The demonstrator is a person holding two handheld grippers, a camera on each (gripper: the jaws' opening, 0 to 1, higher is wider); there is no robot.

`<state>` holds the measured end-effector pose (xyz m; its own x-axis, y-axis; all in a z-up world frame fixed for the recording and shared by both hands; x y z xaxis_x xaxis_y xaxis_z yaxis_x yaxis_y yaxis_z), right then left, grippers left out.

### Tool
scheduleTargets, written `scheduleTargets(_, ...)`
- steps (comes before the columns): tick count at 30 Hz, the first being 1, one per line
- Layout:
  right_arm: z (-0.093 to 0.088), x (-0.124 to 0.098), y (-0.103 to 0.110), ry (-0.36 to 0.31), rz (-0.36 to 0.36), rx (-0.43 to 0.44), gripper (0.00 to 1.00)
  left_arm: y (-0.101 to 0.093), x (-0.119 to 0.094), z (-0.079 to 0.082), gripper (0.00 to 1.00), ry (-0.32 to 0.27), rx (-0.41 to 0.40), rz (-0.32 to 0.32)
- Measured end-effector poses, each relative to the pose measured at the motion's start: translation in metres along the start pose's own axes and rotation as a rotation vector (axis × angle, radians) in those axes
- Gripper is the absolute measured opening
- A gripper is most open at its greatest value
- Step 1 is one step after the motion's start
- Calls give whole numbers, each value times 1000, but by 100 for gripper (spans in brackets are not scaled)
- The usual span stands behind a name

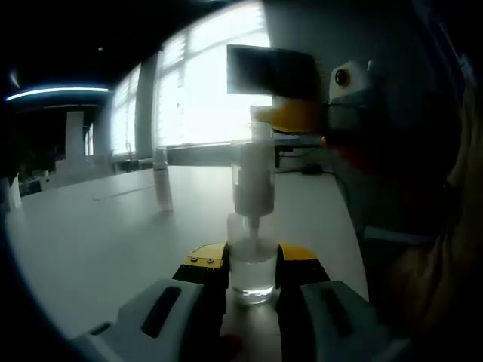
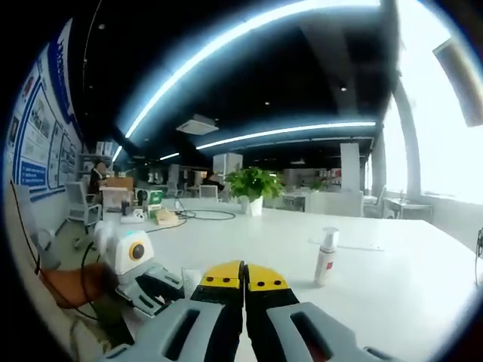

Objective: Clamp pump bottle remove cover press pump head put on cover

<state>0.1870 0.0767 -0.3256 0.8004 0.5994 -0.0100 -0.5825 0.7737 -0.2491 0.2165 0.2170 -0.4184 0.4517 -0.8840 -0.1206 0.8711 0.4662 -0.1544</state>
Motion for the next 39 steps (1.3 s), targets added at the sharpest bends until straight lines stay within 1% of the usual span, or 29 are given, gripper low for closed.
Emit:
scheduleTargets(3,-4,-3,-2,5,-1,-20,0,1,0,0,15,0,0,1)
scheduleTargets(21,-42,-14,-20,51,-34,-14,0,-4,0,0,15,0,2,2)
scheduleTargets(29,-53,-18,-23,60,-32,-13,0,-5,0,0,15,0,0,6)
scheduleTargets(35,-64,-21,-25,72,-30,-17,0,-3,-1,0,15,0,-1,9)
scheduleTargets(39,-73,-23,-25,77,-24,-3,0,-2,-1,0,15,0,-2,11)
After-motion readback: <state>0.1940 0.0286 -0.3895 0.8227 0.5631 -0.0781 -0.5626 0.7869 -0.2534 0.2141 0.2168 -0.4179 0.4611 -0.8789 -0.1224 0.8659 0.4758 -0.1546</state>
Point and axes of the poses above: the point that each gripper's makers call its tool centre point, and the gripper's own axes: x roughly forward along the fingers, y roughly to its left, z roughly out of its top, the point moved 7 cm from there along -x, roughly backward along the fingers, and after that the axes turned 12 degrees about -x, right-handed, at the moved point
